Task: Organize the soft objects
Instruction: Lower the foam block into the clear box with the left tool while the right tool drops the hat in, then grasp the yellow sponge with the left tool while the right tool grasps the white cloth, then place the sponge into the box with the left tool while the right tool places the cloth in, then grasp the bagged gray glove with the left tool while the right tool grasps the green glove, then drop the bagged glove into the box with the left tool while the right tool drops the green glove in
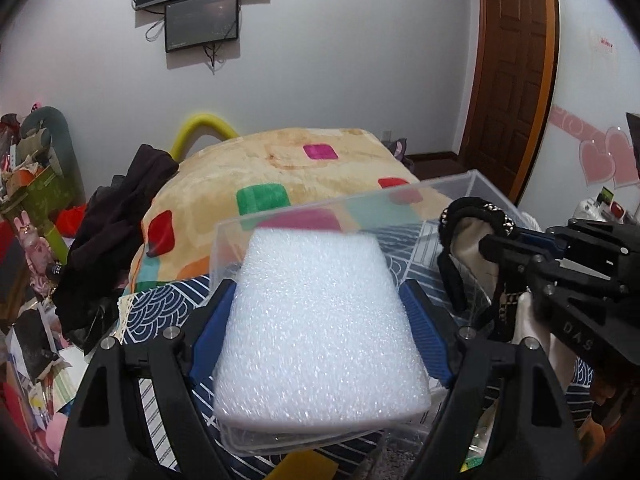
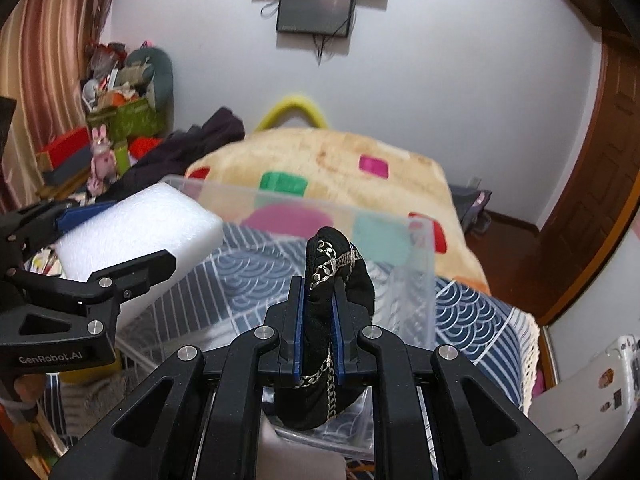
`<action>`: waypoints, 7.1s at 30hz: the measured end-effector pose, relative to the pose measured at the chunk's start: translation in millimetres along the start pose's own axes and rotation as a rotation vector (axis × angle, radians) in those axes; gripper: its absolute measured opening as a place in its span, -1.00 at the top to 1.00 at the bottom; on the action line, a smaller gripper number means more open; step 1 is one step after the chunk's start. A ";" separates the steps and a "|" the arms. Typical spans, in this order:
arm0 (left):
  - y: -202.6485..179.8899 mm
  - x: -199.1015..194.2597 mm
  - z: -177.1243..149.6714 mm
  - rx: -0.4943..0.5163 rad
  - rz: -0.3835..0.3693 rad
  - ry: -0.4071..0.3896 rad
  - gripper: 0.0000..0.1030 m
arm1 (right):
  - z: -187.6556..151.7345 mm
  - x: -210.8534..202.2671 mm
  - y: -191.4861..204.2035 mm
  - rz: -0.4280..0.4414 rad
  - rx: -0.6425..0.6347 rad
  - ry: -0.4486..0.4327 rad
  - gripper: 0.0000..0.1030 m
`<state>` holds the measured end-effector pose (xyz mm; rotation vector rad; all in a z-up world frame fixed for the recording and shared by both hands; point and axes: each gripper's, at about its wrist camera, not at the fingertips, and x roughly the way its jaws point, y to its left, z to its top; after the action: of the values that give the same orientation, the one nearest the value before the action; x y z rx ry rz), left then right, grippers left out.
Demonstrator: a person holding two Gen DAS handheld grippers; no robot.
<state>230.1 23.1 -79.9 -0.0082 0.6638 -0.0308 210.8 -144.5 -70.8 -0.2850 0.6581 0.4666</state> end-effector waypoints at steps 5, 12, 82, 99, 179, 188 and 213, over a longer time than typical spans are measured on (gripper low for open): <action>-2.4 4.6 -2.9 -0.001 0.004 0.037 -0.62 | 4.6 -4.2 -2.8 0.002 -0.007 0.008 0.70; -8.1 -21.3 1.1 0.020 0.002 -0.016 -0.80 | 18.4 -30.1 3.2 -0.035 -0.015 -0.102 -0.05; 29.2 -78.6 -112.7 -0.090 -0.053 -0.009 0.07 | -71.6 -68.9 14.2 0.050 0.210 -0.142 0.57; 27.3 -114.5 -53.7 -0.083 -0.032 -0.185 0.07 | -23.8 -96.1 8.5 0.008 0.161 -0.314 0.57; 12.8 -54.9 -121.2 -0.135 -0.023 0.116 -0.86 | -99.2 -44.6 40.5 0.043 0.137 0.004 -0.71; -4.3 -45.0 -124.2 -0.076 -0.050 0.134 -0.86 | -107.4 -41.9 30.5 0.081 0.155 0.029 0.12; -2.9 -41.4 -126.4 -0.085 -0.126 0.134 0.42 | -98.5 -65.5 12.0 0.003 0.179 -0.031 0.22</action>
<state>119.5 21.8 -153.9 -0.1308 0.7972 -0.1250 108.3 -194.4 -104.7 -0.1073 0.6656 0.4108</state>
